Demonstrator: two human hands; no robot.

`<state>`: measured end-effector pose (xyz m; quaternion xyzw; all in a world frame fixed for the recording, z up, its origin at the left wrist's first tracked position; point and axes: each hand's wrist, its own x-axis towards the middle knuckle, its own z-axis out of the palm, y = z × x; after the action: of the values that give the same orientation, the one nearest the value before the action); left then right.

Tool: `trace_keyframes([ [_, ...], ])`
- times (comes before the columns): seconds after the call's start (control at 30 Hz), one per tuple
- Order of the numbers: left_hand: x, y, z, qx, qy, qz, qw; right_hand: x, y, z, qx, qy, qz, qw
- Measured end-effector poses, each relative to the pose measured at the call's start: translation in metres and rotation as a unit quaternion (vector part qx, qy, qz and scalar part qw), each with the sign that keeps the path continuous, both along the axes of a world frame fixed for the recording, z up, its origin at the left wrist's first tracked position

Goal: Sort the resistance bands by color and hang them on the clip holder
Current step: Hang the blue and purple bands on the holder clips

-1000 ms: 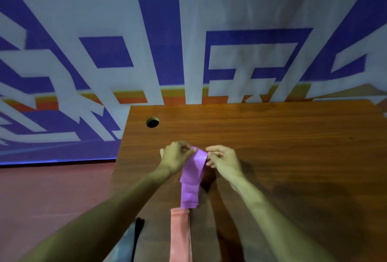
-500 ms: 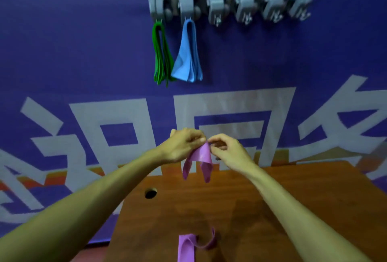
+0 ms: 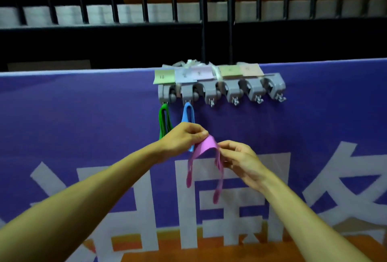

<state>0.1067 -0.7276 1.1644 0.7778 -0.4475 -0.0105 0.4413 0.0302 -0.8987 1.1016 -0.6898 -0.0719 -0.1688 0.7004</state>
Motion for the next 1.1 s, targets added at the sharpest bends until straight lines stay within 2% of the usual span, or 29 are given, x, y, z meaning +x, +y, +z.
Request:
trace_keyframes([
  [0.33,0.017,-0.02,0.045,-0.05,0.02,0.004,0.999,0.015,-0.024,0.067,0.113,-0.054,-0.049,0.991],
  [0.57,0.038,-0.038,0.069,-0.051,-0.005,0.052,0.997,0.047,-0.033,0.099,0.113,-0.077,-0.112,0.984],
  [0.73,0.055,-0.054,0.083,-0.075,-0.014,0.093,0.993,0.082,-0.038,0.118,0.086,-0.071,-0.197,0.974],
  [0.83,0.071,-0.063,0.082,-0.07,-0.05,0.141,0.986,0.103,-0.04,0.118,0.046,-0.059,-0.252,0.965],
  [1.0,0.092,-0.077,0.077,0.012,-0.183,0.203,0.962,0.116,-0.04,0.108,-0.046,-0.049,-0.329,0.942],
  [1.1,0.101,-0.081,0.07,0.056,-0.229,0.236,0.943,0.122,-0.041,0.098,-0.096,-0.028,-0.358,0.928],
])
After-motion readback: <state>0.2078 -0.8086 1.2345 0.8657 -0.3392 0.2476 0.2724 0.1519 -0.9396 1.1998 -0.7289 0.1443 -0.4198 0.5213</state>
